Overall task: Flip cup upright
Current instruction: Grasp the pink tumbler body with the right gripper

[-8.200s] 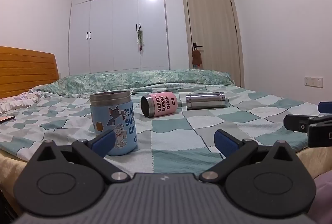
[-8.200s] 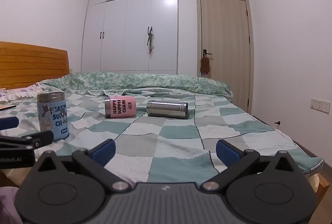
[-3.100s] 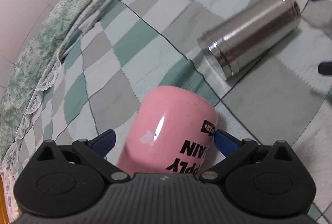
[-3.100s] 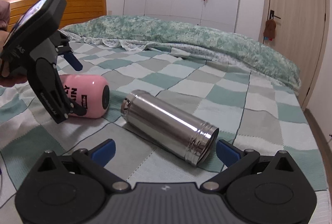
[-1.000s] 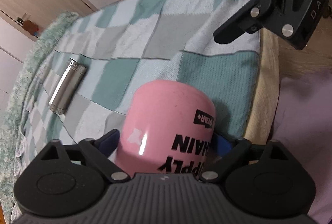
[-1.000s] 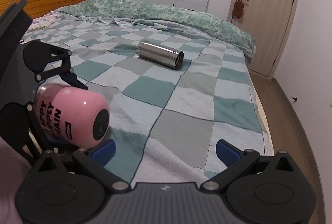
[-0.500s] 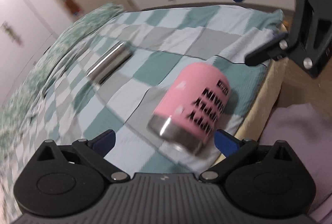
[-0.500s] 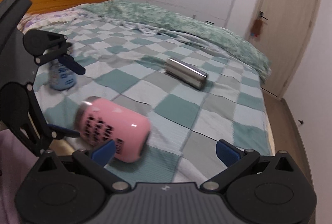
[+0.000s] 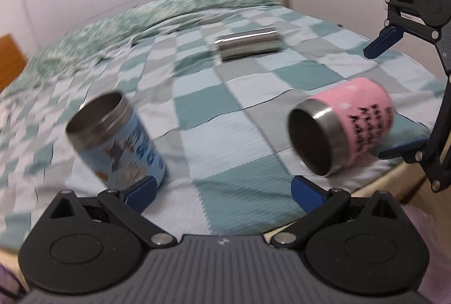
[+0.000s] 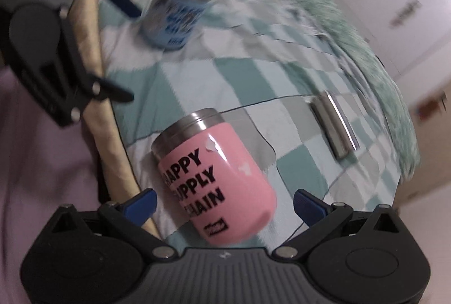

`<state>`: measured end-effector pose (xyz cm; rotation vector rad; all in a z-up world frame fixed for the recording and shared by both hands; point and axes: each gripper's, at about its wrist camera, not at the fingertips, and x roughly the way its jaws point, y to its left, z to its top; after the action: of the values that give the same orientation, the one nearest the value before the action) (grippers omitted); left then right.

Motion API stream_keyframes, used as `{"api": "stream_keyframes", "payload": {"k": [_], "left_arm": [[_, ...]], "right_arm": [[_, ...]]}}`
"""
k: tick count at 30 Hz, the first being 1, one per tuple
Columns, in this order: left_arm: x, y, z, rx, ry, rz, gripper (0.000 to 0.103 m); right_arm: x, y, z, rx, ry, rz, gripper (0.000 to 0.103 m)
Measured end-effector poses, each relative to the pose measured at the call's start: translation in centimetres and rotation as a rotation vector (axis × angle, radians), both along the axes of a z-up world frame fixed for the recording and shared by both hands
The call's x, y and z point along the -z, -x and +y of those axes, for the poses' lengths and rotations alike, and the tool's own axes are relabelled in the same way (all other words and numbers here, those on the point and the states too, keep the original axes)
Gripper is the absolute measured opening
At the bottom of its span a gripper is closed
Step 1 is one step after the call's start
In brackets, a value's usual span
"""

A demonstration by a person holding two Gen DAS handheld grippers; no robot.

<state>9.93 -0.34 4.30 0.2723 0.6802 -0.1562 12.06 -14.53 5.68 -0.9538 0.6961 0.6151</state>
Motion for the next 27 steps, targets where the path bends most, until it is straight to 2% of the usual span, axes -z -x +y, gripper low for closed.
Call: {"api": "stream_keyframes", "payload": {"k": [5,8,9,14,18,21,24,27], "left_arm": [[1.4,-1.1,0.6,-0.048,0.022,0.017,0.103],[1.9,-1.5,0.9,-0.055,0.038,0.022,0.103],[2.0,-1.5,0.8,-0.055,0.038,0.021,0.103],[2.3,-1.6,1.0,-0.054,0.030,0.018,0.103],[2.2,-1.7,1.4,-0.051,0.050,0.011,0.103],[2.1,-1.7,1.7,-0.053,0.067,0.013,0.103],[2.0,-1.9,2.2,-0.050,0.086,0.015,0.103],[2.0,-2.0,2.6,-0.048,0.099,0.014,0.103]], "right_arm": [[1.6,-1.9,3.0,-0.100,0.154,0.038,0.103],[2.9,-3.1,4.1,-0.135,0.221,0.080,0.098],[3.2,-3.5,4.4,-0.138,0.230,0.106,0.092],[3.6,-5.0,4.8,-0.108,0.254,0.177,0.090],[3.1,-6.3,4.9,0.008,0.216,0.257,0.089],[2.6,-7.7,4.8,0.167,0.156,0.341,0.089],[1.8,-9.4,3.2,0.382,0.011,0.449,0.089],[1.4,-10.2,0.7,0.585,-0.150,0.502,0.089]]}}
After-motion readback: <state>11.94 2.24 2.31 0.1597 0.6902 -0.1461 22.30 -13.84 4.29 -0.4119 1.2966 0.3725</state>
